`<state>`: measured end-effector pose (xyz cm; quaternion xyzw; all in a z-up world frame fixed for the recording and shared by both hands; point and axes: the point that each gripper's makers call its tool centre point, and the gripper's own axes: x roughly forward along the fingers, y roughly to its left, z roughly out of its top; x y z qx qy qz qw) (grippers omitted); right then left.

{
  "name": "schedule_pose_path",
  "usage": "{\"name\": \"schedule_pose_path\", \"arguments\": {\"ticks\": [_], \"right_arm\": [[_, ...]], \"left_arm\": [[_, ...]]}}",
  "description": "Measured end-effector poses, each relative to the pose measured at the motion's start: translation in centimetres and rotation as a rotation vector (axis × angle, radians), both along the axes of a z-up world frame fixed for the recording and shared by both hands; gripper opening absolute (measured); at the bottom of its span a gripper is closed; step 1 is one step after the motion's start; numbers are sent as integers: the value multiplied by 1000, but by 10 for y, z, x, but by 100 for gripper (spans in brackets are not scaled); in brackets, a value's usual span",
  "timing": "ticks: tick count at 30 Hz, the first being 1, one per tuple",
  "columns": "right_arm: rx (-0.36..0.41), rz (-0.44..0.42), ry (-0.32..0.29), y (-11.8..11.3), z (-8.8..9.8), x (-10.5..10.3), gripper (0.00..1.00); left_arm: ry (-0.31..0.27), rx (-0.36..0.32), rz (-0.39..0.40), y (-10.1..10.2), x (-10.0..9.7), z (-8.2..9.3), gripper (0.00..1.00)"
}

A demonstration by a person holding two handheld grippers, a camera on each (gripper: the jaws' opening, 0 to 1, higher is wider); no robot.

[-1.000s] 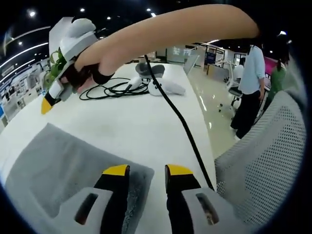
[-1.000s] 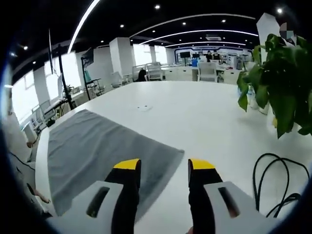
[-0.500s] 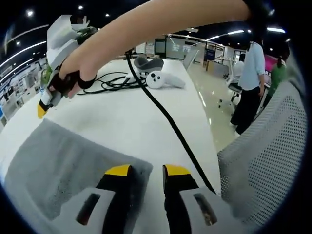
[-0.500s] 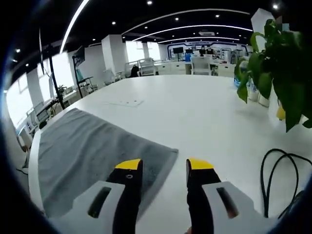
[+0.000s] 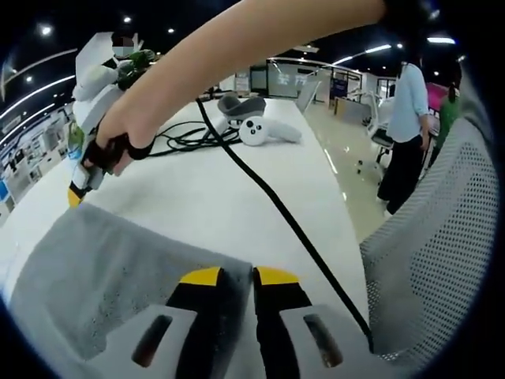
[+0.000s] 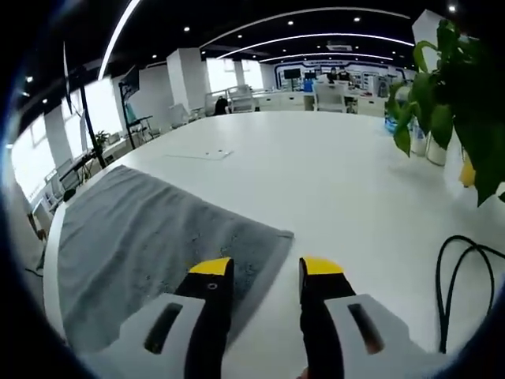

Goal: Fold the towel on the table until its edges align and the towel forms a compact rectangular stack.

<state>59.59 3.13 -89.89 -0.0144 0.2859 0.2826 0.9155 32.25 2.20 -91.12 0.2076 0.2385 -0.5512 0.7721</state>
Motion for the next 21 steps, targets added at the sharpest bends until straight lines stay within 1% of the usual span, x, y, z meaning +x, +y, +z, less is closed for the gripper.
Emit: {"name": "schedule_pose_path", "arguments": {"ticks": [2,4,5,10,15,21], "right_arm": [[18,-10,1,0,1,1,32],[15,-17,3,-1,0,4,31],[14,-18,3,-1,0,5,31],[9,-20,2,-2,-4,11,28],[-5,-19,12,-2,-12,17,25],[-12,-23,10,-3,-15,20,19]], "left_arm": [[-4,0,0,0,0,0,13],[-18,8,-5,0,-1,0,9],[-33,17,-3,1,1,0,5],[-1,-4,13,1,1,1,5],[-8,0,18,1,-1,1,4],[-11,-6,10,0,-3,3,4]]}}
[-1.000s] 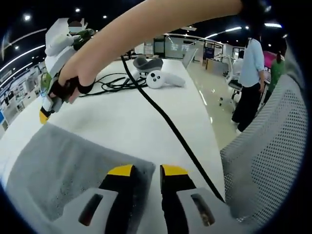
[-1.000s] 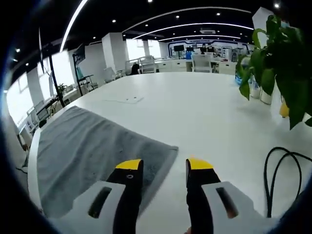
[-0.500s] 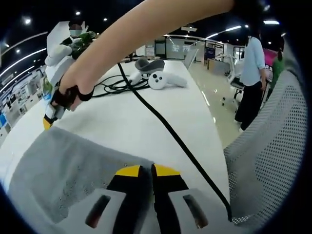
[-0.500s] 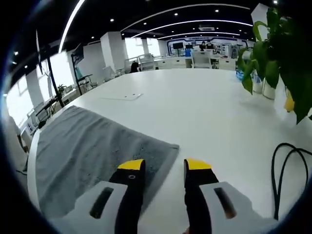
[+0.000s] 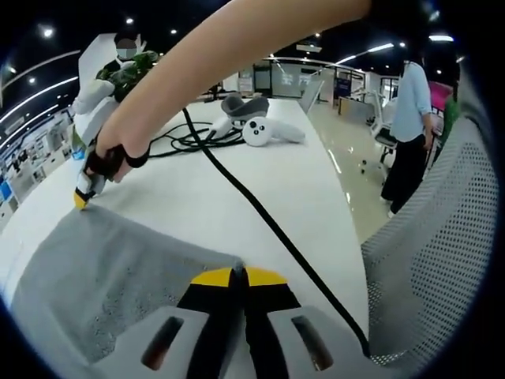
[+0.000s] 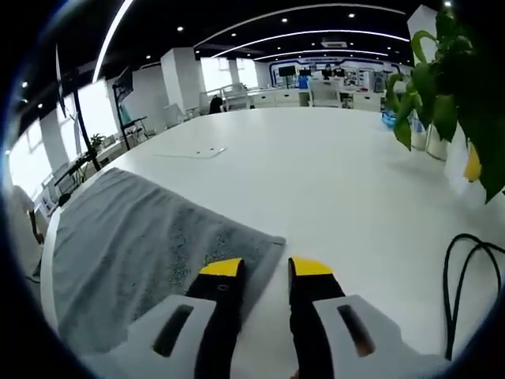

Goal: Fold the towel on the table until its edges align and the towel forms a compact rectangular stack.

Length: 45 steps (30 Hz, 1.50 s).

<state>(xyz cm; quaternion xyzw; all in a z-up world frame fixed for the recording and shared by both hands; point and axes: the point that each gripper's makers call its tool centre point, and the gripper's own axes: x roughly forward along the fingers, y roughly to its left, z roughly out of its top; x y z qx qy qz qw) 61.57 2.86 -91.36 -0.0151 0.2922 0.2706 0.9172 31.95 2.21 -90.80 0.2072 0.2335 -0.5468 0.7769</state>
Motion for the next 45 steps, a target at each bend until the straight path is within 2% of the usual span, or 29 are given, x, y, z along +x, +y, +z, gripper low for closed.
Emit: {"name": "schedule_pose_path", "arguments": {"ticks": [9,14,19,23,26,30,38,42,45], "right_arm": [[-64,43,-21,6,-1,3,10],[-64,37,-21,4,2,1,0],[-44,20,-11,0,4,1,0],[-22,8,-20,0,15,-2,0],[5,-5,-26,3,25,-7,0],[31,-21,-23,3,30,-6,0],[78,-44,-39,5,54,-2,0],[100,-50,-48,11,63,-2,0],[109,-37,-59,19,73,0,0]], "left_arm": [[-5,-24,13,1,4,8,4],[-8,-29,19,2,5,10,4],[-8,-42,28,2,6,15,4],[5,-68,52,4,8,23,4],[-6,-82,63,7,10,33,4],[13,-121,91,14,13,47,4],[-13,-141,108,32,20,67,4],[22,-172,145,39,15,73,4],[21,-177,165,46,11,78,4]]}}
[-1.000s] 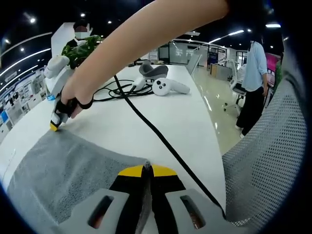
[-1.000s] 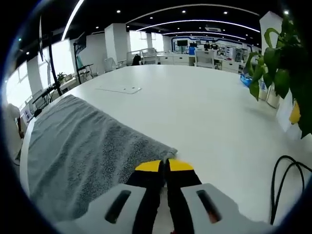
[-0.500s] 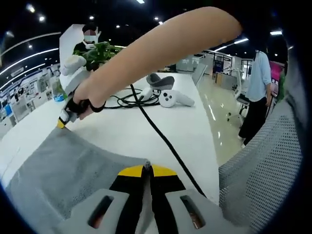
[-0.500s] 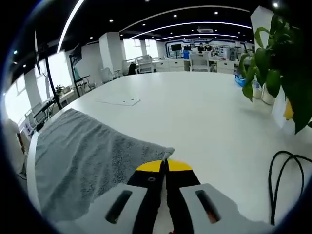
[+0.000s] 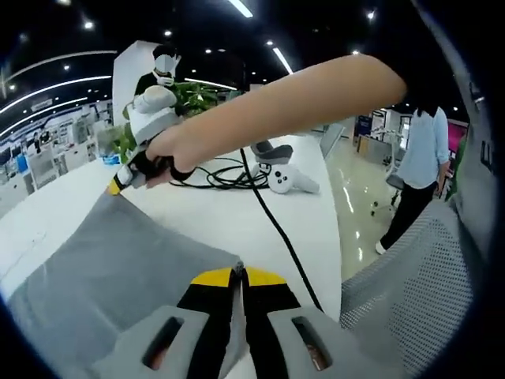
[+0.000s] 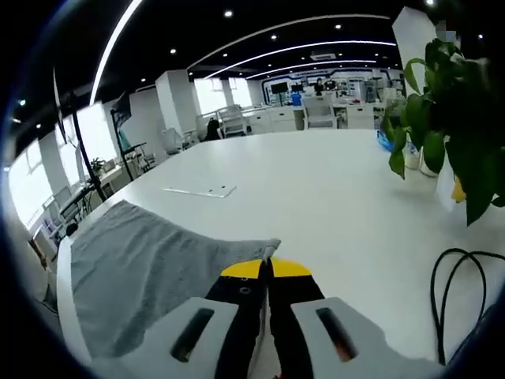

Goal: Fold the towel on the table until its edges align and the towel forms a compact rectangular stack.

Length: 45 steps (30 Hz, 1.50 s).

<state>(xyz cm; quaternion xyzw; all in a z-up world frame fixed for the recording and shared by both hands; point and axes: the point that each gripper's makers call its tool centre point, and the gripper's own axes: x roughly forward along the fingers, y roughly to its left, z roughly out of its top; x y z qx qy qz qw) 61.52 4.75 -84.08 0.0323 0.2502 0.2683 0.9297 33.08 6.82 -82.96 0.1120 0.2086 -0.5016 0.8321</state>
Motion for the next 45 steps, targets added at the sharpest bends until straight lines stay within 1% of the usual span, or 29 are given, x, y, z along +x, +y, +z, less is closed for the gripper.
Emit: {"name": "schedule_pose_path", "arguments": {"ticks": [2,4,5,7,12,14,16,19,22,25,26,28,30,32,33,34,36,37,38,40,41,45], "right_arm": [[5,3,-9,4,9,-1,0],[6,7,-16,9,12,-3,0],[3,13,-21,12,17,-2,0],[3,14,-23,14,21,0,0],[23,10,-40,25,32,3,0],[60,-3,-46,30,42,3,0],[69,-6,-53,35,52,4,0],[76,-4,-65,44,61,1,0],[78,6,-79,57,74,-2,0],[78,13,-89,67,80,-2,0],[88,9,-94,69,92,-4,0],[96,12,-99,79,98,-3,0],[98,18,-111,91,101,1,0],[97,30,-124,105,109,-2,0],[87,41,-131,113,117,-3,0],[79,50,-135,118,122,-3,0],[79,63,-142,132,122,-2,0],[79,69,-146,139,130,-4,0],[80,74,-149,144,134,-4,0],[82,83,-155,156,134,-3,0],[82,89,-158,161,137,-4,0],[43,110,-172,178,147,-6,0]], "left_arm": [[1,-4,8,2,0,2,4],[6,-13,21,8,-2,8,4],[8,-15,24,10,-3,9,4],[7,-16,29,14,-4,12,4],[7,-46,54,26,-3,28,4],[5,-62,60,30,-3,34,4],[-1,-74,65,33,-3,41,4],[-14,-91,73,42,-4,52,4],[-24,-110,89,52,-3,61,4],[-36,-114,106,67,-4,70,4],[-40,-114,109,71,-5,73,4],[-40,-122,124,79,-5,78,4],[-43,-147,145,89,-6,86,4],[-52,-161,158,98,-7,93,4],[-58,-164,162,102,-7,95,4],[-66,-168,170,108,-7,98,4],[-73,-170,181,118,-7,102,4],[-75,-168,185,122,-7,103,4],[-88,-160,200,131,-5,106,4],[-106,-163,223,144,-2,111,4],[-107,-171,231,148,-1,113,4],[-124,-175,234,165,1,119,4]]}}
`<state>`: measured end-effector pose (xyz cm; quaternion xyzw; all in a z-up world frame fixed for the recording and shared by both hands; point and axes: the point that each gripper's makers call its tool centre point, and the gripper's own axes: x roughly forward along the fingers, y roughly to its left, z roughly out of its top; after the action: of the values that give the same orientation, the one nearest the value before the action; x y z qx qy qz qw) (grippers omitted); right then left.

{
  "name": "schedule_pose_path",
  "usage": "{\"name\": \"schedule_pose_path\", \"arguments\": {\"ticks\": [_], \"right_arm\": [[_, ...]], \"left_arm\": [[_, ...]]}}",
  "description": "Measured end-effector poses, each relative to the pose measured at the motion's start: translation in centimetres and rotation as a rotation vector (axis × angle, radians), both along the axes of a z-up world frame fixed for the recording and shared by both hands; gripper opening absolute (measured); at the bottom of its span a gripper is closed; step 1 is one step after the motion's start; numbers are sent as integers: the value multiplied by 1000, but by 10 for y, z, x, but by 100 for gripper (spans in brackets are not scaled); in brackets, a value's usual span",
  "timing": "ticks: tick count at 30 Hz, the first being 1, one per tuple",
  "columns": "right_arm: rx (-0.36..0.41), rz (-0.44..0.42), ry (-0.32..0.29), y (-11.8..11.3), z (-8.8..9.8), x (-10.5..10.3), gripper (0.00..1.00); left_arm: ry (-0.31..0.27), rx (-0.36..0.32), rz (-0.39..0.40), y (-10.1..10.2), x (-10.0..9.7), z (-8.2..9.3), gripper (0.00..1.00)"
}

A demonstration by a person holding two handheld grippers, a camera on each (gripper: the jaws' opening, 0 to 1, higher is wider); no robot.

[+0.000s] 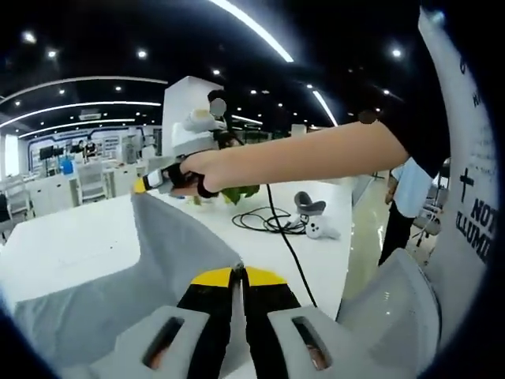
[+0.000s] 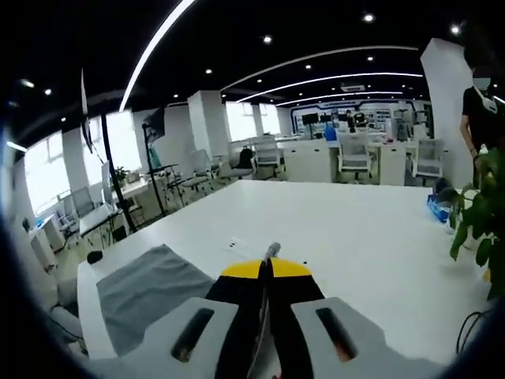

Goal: Fold the towel on the table until its edges align and the towel forms a compact rectangular stack.

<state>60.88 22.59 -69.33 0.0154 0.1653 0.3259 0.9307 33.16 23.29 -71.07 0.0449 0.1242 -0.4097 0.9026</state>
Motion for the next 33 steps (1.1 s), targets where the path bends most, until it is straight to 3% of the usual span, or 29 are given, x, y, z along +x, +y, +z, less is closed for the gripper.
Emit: {"name": "schedule_pose_path", "arguments": {"ticks": [6,14,24,33], "right_arm": [[17,21,-1,34,7,3,0],[14,34,-6,66,14,3,0],[23,38,-8,101,18,9,0],[5,69,-4,140,19,2,0]], "left_arm": [[-19,-30,46,35,3,13,4],[-26,-40,100,80,8,16,4],[-39,-41,145,125,7,22,4],[-49,-59,183,160,10,24,4]]}}
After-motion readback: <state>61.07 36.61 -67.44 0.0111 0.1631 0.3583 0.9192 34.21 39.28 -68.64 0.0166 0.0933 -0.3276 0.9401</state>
